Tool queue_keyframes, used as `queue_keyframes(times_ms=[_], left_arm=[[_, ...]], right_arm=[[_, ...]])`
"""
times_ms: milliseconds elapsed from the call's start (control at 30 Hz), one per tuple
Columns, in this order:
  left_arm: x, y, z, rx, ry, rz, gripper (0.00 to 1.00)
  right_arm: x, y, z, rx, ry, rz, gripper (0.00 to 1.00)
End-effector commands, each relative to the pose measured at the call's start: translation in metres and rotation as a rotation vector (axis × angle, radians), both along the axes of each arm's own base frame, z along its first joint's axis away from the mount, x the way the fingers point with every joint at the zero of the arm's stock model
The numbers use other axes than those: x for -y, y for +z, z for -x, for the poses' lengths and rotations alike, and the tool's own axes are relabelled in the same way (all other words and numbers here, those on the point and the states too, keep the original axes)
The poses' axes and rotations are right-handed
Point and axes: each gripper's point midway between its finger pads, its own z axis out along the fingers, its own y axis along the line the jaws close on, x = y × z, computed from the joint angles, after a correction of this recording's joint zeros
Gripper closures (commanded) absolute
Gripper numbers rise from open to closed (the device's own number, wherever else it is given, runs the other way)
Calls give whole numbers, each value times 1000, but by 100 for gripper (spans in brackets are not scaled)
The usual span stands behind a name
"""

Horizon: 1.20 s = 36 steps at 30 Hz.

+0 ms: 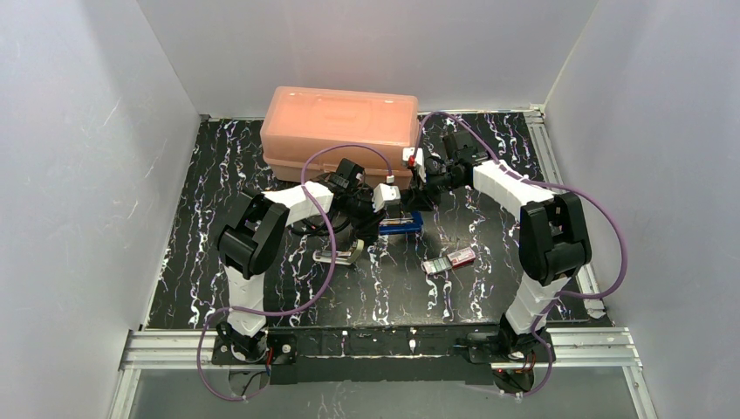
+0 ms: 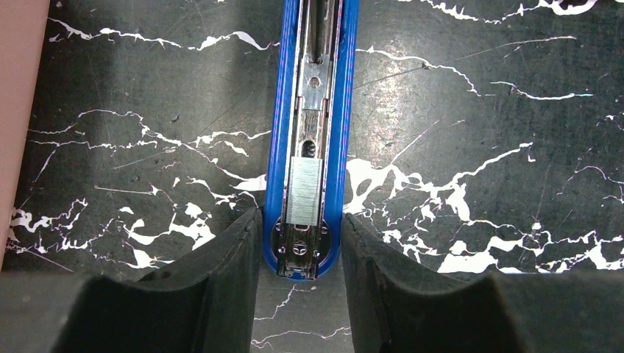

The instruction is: Load the staples into the stapler

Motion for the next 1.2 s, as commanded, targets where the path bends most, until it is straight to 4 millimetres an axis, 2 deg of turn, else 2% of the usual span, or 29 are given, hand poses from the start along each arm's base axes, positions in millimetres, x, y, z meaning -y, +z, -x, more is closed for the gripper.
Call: queue_keyframes(times_ms=[0, 67, 167, 533, 867, 1167], left_arm=[[0, -1, 6, -27, -6, 8, 100], [0, 1, 4, -30, 5, 25, 100], [-2, 6, 0, -20, 25, 55, 100], [3, 16, -12, 37, 77, 142, 98], [2, 17, -10, 55, 74, 155, 100], [4, 22, -10, 27, 108, 166, 80]], right_arm=[[-9, 15, -3, 10, 16, -35, 79], [-9, 12, -2, 8, 14, -27, 86], [-11, 7, -1, 17, 10, -9, 88], [-19, -5, 6, 90, -55, 29, 91], [-21, -18, 17, 87, -88, 45, 91], [-23, -35, 21, 98, -158, 64, 91]])
